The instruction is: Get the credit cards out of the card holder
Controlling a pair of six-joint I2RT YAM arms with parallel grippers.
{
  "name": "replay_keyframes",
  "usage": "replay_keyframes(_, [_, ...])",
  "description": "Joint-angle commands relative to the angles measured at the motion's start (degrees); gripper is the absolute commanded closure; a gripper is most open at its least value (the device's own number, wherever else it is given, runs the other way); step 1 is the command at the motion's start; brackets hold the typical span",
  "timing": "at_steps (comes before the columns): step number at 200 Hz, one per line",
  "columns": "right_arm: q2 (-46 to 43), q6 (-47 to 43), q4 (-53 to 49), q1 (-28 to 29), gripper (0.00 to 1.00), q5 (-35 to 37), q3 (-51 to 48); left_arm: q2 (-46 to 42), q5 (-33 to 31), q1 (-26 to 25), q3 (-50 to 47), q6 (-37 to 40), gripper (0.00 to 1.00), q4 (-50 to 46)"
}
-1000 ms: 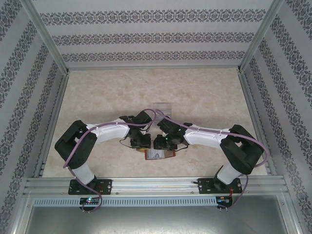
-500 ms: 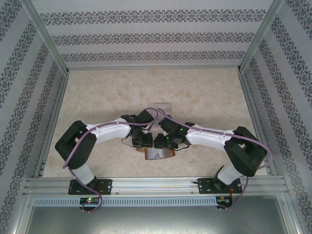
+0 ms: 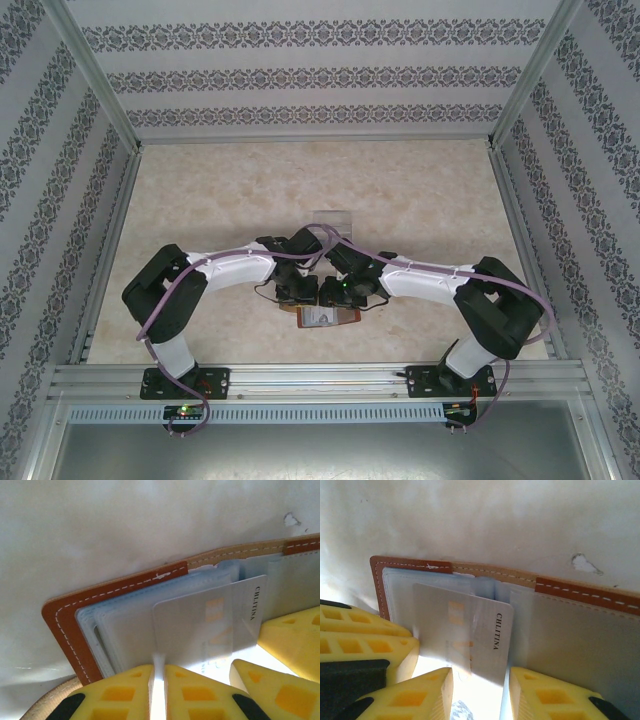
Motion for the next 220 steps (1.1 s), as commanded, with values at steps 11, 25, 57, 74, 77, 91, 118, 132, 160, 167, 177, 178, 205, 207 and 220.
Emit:
replay_keyframes(11, [0.6, -0.6, 1.2, -0.8, 0.65, -1.4, -1.1, 2.1, -1.9, -0.8, -0.3, 1.9, 0.84, -3.3])
replay_keyframes(25, [0.1, -0.4, 2.2, -1.0, 0.67, -2.0, -1.7, 2.4, -2.1, -0.8, -0.2, 2.0, 0.84, -3.5])
replay_keyframes(57, [-1.3, 0.5, 4.7, -1.6, 0.72, -3.6, -3.0, 3.0, -2.9, -0.8, -0.2, 2.6, 0.84, -4.3])
replay_keyframes(74, [-2.1, 1.0, 5.9, -2.1, 0.73, -4.5, -3.6, 3.8, -3.3, -0.8, -0.2, 3.0, 0.84, -4.8])
replay_keyframes(77, [-2.2, 1.0, 6.1, -2.2, 0.74, -4.6, -3.7, 3.9, -3.3, -0.8, -0.1, 3.0, 0.84, -4.7])
replay_keyframes(91, [-2.7, 1.6, 7.3, -2.5, 0.75, -5.2, -4.4, 4.2, -3.2, -0.8, -0.4, 3.0, 0.84, -4.5])
replay_keyframes(118, [-3.2, 2.4, 9.2, -2.8, 0.79, -6.1, -5.6, 4.3, -3.2, -0.8, -0.3, 3.1, 0.84, -4.6])
replay_keyframes(132, [-3.2, 2.7, 10.0, -2.9, 0.81, -6.5, -5.9, 4.4, -3.3, -0.8, -0.3, 3.2, 0.84, -4.7])
replay_keyframes(160, [-3.3, 3.0, 11.1, -3.0, 0.85, -7.0, -6.4, 4.6, -3.3, -0.8, -0.2, 3.3, 0.84, -4.9])
replay_keyframes(167, [-3.4, 2.9, 11.1, -3.0, 0.86, -7.0, -6.4, 4.6, -3.3, -0.8, -0.2, 3.3, 0.84, -4.9])
replay_keyframes(177, [-3.4, 2.9, 11.1, -3.0, 0.88, -6.9, -6.4, 4.5, -3.2, -0.8, -0.3, 3.3, 0.84, -5.0])
replay_keyframes(178, [-3.4, 2.9, 11.1, -3.0, 0.88, -6.9, -6.4, 4.5, -3.2, -0.8, -0.3, 3.3, 0.84, -5.0])
replay_keyframes(205, [-4.0, 2.5, 10.4, -3.3, 0.92, -6.5, -6.6, 4.2, -3.3, -0.8, -0.2, 3.2, 0.84, -5.1])
replay_keyframes(207, [-4.1, 2.5, 10.2, -3.3, 0.93, -6.5, -6.6, 4.1, -3.4, -0.8, -0.2, 3.2, 0.84, -5.1])
replay_keyframes(220, [-4.5, 2.0, 9.6, -3.6, 0.94, -6.0, -6.6, 4.2, -3.4, -0.8, -0.1, 3.2, 0.84, -5.2])
